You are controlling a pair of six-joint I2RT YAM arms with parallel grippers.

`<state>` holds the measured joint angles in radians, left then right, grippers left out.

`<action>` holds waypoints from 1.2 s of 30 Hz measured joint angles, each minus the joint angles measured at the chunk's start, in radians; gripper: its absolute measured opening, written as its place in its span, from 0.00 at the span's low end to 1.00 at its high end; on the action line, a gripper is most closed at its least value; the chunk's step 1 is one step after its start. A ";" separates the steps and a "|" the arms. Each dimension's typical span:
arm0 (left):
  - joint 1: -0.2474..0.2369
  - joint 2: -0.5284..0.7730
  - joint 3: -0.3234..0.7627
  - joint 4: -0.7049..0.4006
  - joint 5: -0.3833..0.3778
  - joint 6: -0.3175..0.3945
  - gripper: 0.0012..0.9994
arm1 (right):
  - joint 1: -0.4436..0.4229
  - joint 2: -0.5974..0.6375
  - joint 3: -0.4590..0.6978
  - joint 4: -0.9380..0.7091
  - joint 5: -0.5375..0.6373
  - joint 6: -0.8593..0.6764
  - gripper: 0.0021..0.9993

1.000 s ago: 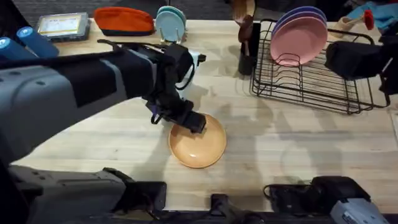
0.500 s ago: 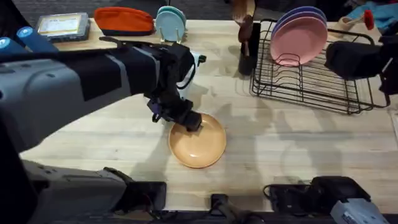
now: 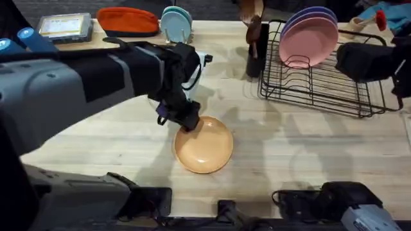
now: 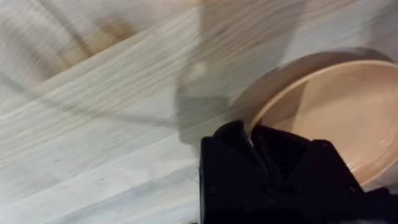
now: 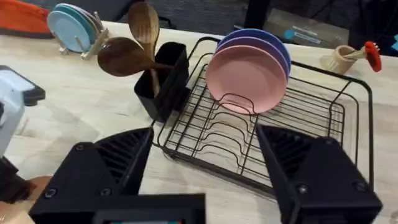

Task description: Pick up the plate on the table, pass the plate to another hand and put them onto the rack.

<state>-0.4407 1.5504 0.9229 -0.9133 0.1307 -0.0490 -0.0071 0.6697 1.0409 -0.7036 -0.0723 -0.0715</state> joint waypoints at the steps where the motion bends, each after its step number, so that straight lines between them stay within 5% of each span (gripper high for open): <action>1: 0.000 0.000 0.000 0.001 0.005 0.000 0.05 | 0.000 0.000 0.000 0.000 0.000 0.000 1.00; 9: 0.000 0.024 0.044 -0.048 0.016 0.000 0.04 | 0.000 0.000 0.000 0.000 0.000 0.000 1.00; 27: -0.008 0.041 0.385 -0.252 0.000 0.001 0.04 | 0.000 0.000 0.000 0.000 0.000 0.000 1.00; 36: -0.008 0.041 0.487 -0.258 0.089 0.004 0.04 | 0.000 0.000 0.000 0.000 0.000 0.000 1.00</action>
<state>-0.4492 1.5915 1.4094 -1.1712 0.2200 -0.0450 -0.0071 0.6697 1.0409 -0.7036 -0.0723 -0.0715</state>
